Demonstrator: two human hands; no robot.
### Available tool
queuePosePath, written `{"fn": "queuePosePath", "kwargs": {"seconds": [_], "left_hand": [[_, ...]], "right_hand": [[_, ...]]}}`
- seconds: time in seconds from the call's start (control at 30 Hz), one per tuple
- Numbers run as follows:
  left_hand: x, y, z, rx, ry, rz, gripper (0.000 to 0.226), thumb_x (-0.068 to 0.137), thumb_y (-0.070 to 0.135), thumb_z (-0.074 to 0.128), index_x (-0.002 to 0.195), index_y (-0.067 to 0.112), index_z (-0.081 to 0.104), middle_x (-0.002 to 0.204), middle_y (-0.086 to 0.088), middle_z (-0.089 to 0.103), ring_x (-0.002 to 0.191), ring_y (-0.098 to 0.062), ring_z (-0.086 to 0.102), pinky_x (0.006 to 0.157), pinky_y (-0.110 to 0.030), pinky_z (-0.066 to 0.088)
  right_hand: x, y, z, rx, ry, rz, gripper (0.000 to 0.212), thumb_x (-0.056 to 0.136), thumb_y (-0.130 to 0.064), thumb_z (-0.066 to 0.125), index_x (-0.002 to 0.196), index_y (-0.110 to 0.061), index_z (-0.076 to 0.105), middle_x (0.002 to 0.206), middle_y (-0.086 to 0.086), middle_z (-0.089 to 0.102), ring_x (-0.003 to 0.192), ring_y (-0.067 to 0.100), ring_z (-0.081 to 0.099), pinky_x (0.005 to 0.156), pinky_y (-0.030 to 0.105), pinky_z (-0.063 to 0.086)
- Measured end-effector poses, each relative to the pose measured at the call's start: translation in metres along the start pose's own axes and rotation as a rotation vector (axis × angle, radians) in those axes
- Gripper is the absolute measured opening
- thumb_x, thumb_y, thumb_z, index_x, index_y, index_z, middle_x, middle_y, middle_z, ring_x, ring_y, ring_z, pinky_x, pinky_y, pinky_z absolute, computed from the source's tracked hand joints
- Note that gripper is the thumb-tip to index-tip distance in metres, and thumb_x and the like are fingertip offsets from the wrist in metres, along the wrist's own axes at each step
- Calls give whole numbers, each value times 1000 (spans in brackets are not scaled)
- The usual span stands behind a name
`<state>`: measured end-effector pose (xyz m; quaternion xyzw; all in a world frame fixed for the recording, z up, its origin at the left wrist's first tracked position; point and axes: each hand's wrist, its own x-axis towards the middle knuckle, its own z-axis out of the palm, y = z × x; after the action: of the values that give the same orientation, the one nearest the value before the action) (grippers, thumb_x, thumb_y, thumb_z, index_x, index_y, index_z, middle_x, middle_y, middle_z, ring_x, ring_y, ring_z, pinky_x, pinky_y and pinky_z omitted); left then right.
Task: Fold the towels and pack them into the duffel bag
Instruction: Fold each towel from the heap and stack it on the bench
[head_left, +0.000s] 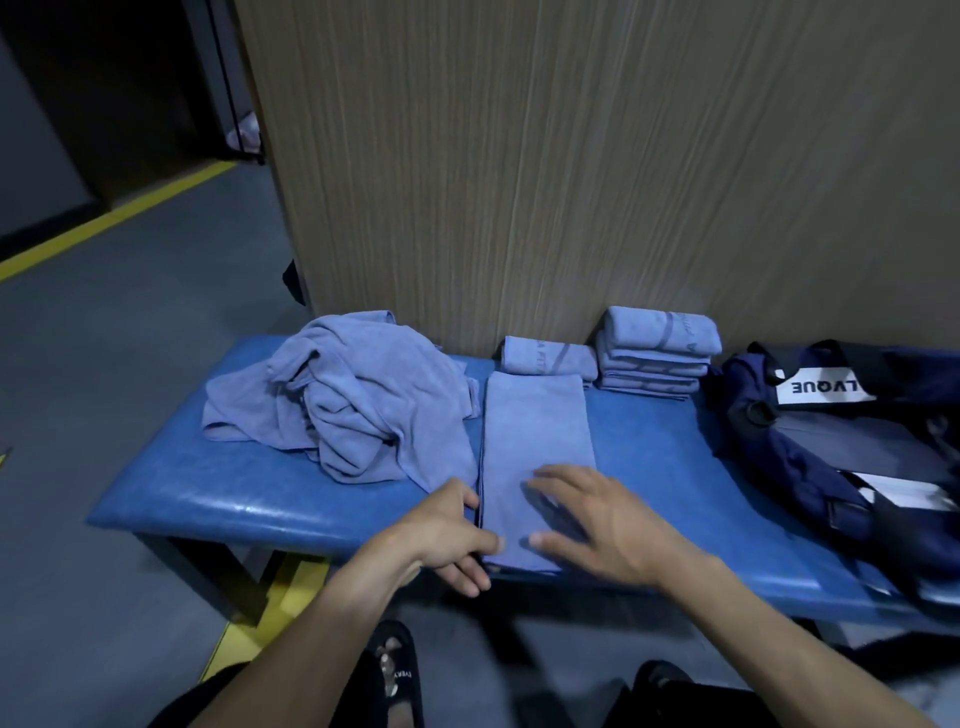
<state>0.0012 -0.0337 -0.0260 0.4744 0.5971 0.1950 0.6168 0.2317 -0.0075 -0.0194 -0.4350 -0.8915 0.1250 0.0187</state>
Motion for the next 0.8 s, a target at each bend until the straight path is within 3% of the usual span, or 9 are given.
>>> {"fn": "queuePosePath", "kwargs": {"seconds": [0.07, 0.13, 0.2, 0.3, 0.4, 0.53, 0.63, 0.73, 0.8], "left_hand": [[-5, -4, 3, -61, 37, 45, 53, 93, 2, 63, 127, 21, 28, 88, -23, 67, 50, -25, 65, 46, -34, 55], [-11, -5, 4, -114, 47, 84, 51, 94, 1, 60, 127, 28, 31, 83, -20, 67, 50, -27, 64, 47, -34, 55], [-17, -6, 4, -140, 42, 107, 45, 97, 1, 56, 125, 31, 38, 83, -18, 66, 51, -27, 63, 47, -35, 55], [-22, -8, 4, -141, 6, 110, 25, 102, 4, 47, 120, 18, 57, 87, -16, 62, 52, -21, 61, 49, -33, 56], [-22, -9, 2, -200, 9, 72, 22, 104, 7, 46, 113, 6, 66, 88, -16, 60, 55, -16, 59, 55, -34, 57], [-24, -12, -2, -248, -64, 99, 30, 93, -7, 59, 120, 5, 63, 90, -13, 58, 64, -15, 60, 64, -36, 60], [-22, -21, -1, 23, -30, 210, 44, 83, -11, 68, 119, 13, 61, 93, -11, 54, 62, -15, 60, 66, -34, 60], [-14, -30, -1, 562, 182, 489, 38, 80, 8, 76, 107, 31, 62, 86, 8, 52, 62, -3, 55, 68, -28, 53], [-11, -32, -2, 848, 315, 651, 31, 82, 23, 74, 104, 38, 58, 93, 14, 46, 75, -1, 49, 70, -29, 49]], "right_hand": [[-21, 3, 17, -73, -95, -5, 95, 85, -82, 43, 161, -35, 11, 169, -9, -1, 156, 14, -4, 127, 36, 3], [-29, 7, 33, -175, -97, -25, 102, 82, -82, 42, 160, -37, -6, 165, -15, -20, 152, 12, -22, 124, 36, -12], [-34, 11, 43, -228, 11, -43, 93, 86, -69, 45, 162, -33, 5, 168, -10, -7, 156, 18, -3, 124, 39, -2], [-41, 15, 52, -279, 138, -47, 82, 88, -53, 55, 159, -24, 26, 165, 0, 26, 149, 24, 33, 118, 42, 19], [-46, 16, 54, -293, 189, -96, 83, 81, -37, 63, 157, -24, 32, 162, -1, 34, 147, 22, 37, 117, 40, 22], [-48, 19, 45, -173, 202, -81, 64, 91, -32, 45, 154, -30, 37, 160, -5, 39, 145, 18, 40, 120, 35, 20], [-51, 26, 42, -60, 177, -76, 55, 102, -40, 39, 156, -36, 33, 163, -10, 31, 151, 12, 27, 125, 34, 19], [-52, 31, 39, -3, 147, -67, 53, 103, -51, 31, 155, -40, 33, 164, -14, 27, 152, 8, 21, 126, 31, 14], [-54, 34, 38, 37, 138, -66, 55, 102, -59, 27, 154, -43, 34, 164, -15, 25, 152, 5, 19, 126, 32, 14]]}}
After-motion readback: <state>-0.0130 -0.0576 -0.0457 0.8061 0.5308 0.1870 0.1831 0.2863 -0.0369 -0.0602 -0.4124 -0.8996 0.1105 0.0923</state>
